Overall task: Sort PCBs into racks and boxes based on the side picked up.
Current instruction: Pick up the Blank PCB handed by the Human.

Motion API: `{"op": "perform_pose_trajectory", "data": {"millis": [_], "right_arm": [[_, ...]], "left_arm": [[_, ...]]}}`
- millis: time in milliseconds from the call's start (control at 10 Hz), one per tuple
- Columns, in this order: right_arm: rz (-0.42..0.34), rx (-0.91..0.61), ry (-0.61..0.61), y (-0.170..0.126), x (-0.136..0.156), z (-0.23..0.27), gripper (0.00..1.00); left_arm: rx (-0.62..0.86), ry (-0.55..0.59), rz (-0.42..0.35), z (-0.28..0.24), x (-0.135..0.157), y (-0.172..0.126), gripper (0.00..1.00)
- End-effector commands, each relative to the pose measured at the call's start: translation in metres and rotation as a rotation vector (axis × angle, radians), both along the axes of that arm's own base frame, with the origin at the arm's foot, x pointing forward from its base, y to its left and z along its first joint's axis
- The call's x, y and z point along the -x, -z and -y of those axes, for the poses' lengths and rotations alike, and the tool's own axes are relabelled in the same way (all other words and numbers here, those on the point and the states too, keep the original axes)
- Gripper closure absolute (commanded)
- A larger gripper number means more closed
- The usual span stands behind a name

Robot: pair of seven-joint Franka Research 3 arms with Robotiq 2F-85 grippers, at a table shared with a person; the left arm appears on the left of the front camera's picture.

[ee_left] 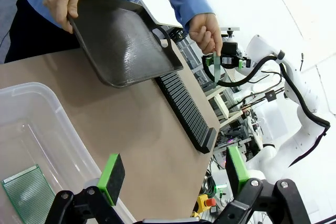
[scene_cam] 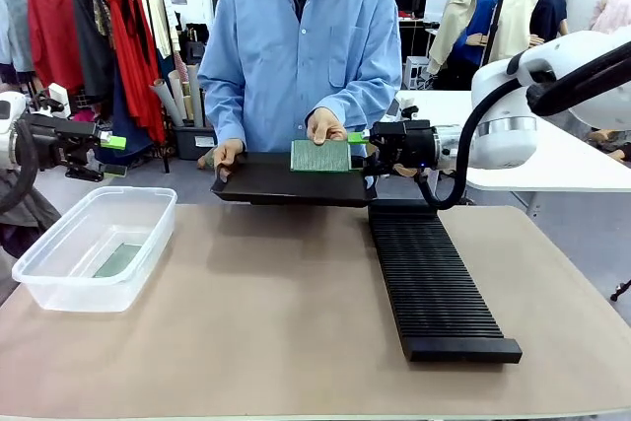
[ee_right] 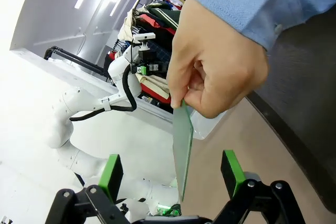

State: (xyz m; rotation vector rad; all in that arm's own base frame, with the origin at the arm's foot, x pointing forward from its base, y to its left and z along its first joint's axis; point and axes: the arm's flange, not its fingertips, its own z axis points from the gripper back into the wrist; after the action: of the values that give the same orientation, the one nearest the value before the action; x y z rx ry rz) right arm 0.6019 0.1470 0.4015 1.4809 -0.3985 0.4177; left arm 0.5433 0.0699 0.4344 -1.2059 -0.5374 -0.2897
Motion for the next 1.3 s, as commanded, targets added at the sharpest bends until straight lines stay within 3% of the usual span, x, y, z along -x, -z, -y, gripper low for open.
{"op": "perform_pose_trajectory", "data": {"millis": [0,600,700,900,1200], "right_arm": [[0.033,-0.020,0.029,0.006,-0.012,-0.014,0.00],[0.038,-0.037,0.028,0.008,-0.021,-0.029,0.00],[0.037,-0.032,0.024,0.008,-0.022,-0.030,0.06],[0.034,-0.030,0.023,0.006,-0.024,-0.030,0.27],[0.031,-0.027,0.023,0.004,-0.026,-0.028,0.72]], "left_arm": [[-0.007,0.001,0.001,-0.001,0.001,-0.001,0.00],[-0.007,0.001,0.001,-0.001,0.001,-0.001,0.00],[-0.007,0.001,0.001,-0.001,0.001,-0.001,0.00],[-0.007,0.001,0.001,-0.001,0.001,-0.001,0.00],[-0.007,0.001,0.001,-0.001,0.001,-0.001,0.00]]}}
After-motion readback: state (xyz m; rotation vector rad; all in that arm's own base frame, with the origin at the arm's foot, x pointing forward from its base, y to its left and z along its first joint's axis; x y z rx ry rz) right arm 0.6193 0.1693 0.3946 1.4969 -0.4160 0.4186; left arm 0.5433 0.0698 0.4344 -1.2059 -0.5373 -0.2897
